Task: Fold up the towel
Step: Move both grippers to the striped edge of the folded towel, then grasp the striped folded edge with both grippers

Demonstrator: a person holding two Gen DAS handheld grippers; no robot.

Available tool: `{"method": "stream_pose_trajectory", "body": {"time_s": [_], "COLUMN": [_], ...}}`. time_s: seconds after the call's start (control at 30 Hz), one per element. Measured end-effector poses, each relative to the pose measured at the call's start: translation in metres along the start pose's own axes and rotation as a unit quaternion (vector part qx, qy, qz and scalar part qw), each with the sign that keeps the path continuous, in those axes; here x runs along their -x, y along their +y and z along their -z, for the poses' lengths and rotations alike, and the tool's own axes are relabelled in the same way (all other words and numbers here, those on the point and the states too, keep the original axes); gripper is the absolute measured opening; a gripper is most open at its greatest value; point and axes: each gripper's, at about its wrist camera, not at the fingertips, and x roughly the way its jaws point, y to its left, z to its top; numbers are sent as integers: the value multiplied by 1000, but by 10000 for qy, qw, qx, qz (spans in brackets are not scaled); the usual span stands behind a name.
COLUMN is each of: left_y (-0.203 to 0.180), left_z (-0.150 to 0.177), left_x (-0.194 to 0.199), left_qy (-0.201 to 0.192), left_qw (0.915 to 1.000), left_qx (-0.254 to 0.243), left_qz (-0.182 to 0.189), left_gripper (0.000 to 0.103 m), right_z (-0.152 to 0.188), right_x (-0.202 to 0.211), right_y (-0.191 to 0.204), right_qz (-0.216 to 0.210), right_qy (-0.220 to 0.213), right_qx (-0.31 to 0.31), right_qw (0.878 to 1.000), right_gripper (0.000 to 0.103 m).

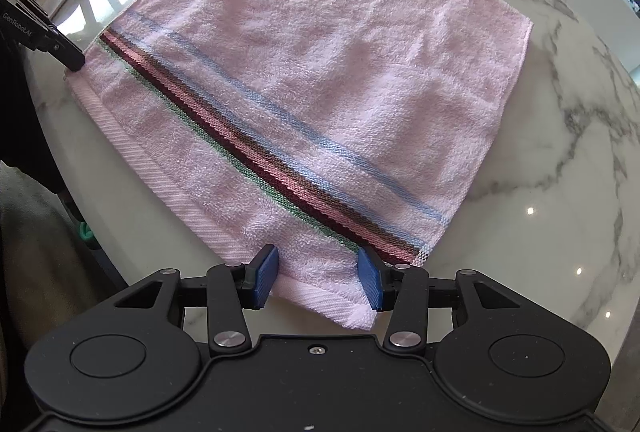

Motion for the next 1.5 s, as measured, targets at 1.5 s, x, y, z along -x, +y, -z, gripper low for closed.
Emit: {"method": "stream_pose_trajectory", "body": {"time_s": [1.5], "left_y": [-90], "left_z": [91], "left_x": [-9], "left_qy": [-240], "left_qw": [7412], "left_qx": [-6659], "left_qz": [-813], "left_gripper": [29], "right_z": [14], "right_x": [5], "right_y": [33], "right_qz": [-146], "right_qy": [488], "right_qx": [3453], "right_qw": [9371], "right_gripper": [45]}}
